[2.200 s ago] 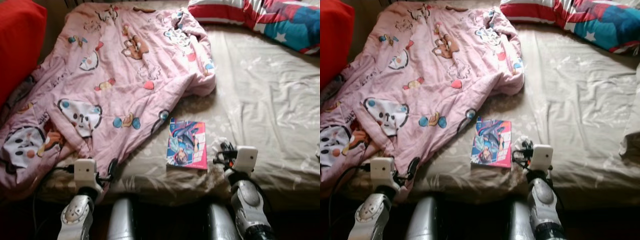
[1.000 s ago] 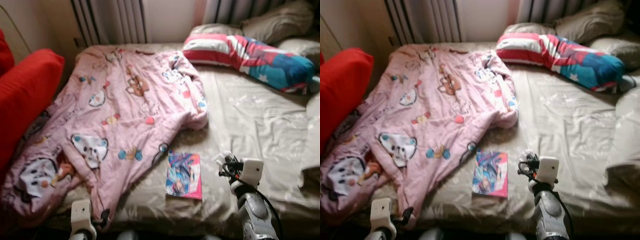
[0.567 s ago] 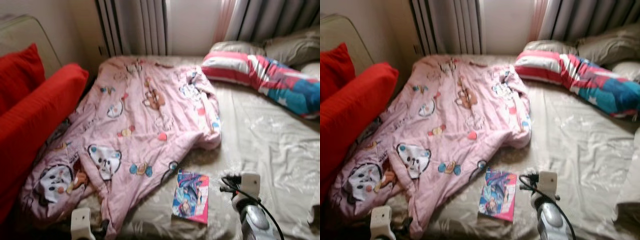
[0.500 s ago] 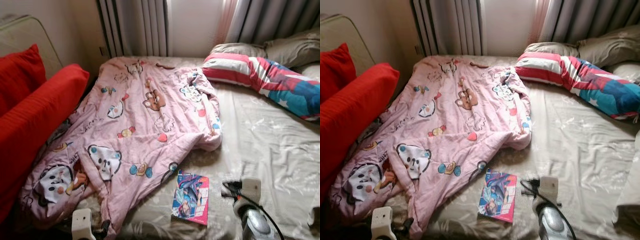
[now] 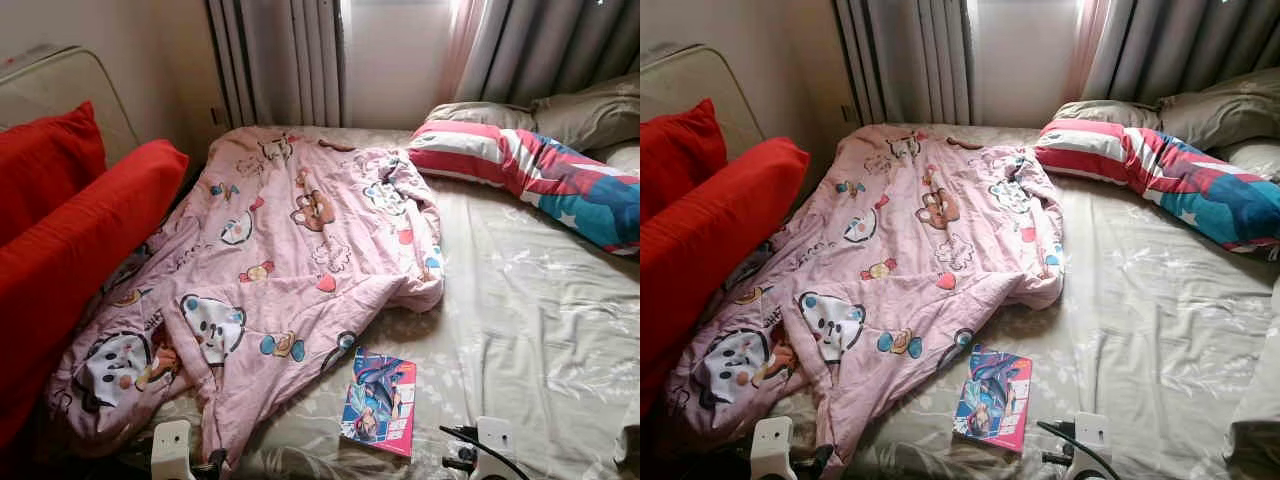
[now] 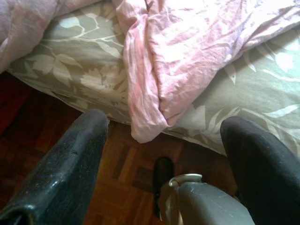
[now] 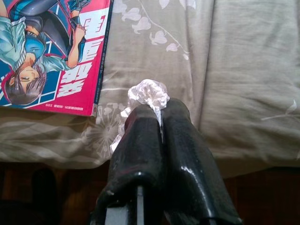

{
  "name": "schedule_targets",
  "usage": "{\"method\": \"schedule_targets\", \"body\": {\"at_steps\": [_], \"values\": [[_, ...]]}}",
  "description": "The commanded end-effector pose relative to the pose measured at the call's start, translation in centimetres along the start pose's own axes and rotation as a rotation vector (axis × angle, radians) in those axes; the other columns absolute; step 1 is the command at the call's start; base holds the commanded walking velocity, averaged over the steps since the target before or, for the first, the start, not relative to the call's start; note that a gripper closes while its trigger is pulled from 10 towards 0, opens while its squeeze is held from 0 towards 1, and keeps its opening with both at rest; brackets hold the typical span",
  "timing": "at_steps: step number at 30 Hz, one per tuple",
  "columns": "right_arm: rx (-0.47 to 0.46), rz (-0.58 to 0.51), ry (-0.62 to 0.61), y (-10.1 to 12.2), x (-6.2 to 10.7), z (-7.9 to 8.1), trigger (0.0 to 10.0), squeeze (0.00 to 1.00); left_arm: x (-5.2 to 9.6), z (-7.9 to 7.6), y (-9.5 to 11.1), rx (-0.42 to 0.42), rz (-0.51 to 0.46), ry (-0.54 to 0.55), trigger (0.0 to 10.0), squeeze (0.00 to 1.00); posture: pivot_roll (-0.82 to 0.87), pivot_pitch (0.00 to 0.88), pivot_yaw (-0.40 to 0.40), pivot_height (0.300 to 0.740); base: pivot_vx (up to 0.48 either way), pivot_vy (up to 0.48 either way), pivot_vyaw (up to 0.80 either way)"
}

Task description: Clean up the room

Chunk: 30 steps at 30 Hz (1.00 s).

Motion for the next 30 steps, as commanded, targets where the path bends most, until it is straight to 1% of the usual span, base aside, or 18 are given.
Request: {"method": "schedule_targets", "body": {"at_steps": [1,6,10,11,19,21,25,30], "values": [[0.008,0.026,0.007,-0.5,0.0,0.6,10.0,0.0,0.2,-0.3,-1.1,-0.017,0.043,-0.013,10.0,0.0,-0.02,0.0,0.042,0.74,0.0,0.0,0.0],[0.019,0.046,0.008,-1.1,0.1,0.5,10.0,0.0,0.4,-0.4,-2.0,-0.007,0.069,-0.017,10.0,0.0,-0.02,0.004,0.041,0.74,0.0,0.0,0.0],[0.022,0.065,-0.011,-1.7,0.3,-0.5,10.0,0.0,0.8,-0.3,-3.0,0.003,0.101,-0.018,10.0,0.0,-0.02,0.016,0.038,0.74,0.0,0.0,0.0],[0.022,0.065,-0.011,-1.7,0.3,-0.5,10.0,0.0,0.8,-0.3,-3.0,0.003,0.101,-0.018,10.0,0.0,-0.02,0.016,0.038,0.74,0.0,0.0,0.0],[0.022,0.089,-0.037,-2.0,0.8,-3.1,10.0,0.0,1.1,-0.2,-4.1,0.012,0.136,-0.015,10.0,0.0,-0.02,0.022,0.036,0.74,-0.215,0.0,0.0],[0.022,0.09,-0.039,-2.0,0.9,-3.3,10.0,0.0,1.1,-0.1,-4.1,0.012,0.137,-0.014,10.0,0.0,-0.02,0.023,0.036,0.74,-0.249,0.0,0.0],[0.023,0.1,-0.043,-2.2,1.0,-3.9,10.0,0.0,1.4,0.6,-4.6,0.014,0.148,-0.006,10.0,0.0,-0.01,0.027,0.037,0.74,-0.247,0.0,0.0],[0.024,0.112,-0.045,-2.7,1.1,-3.8,10.0,0.0,1.6,1.2,-5.1,0.015,0.158,-0.001,10.0,0.0,-0.01,0.027,0.038,0.74,-0.245,0.0,0.0]]}}
Point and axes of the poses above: a point about 5 cm out from each wrist's last joint towards the gripper, its own x axis pointing back from the gripper into the wrist, its own y axis along the axis of the wrist's last joint, z = x × y, the point moved 6 cm from there along -x, pointing out of the wrist towards the gripper, and after that the axes turned 14 degrees about -x, right-handed, at the moved point
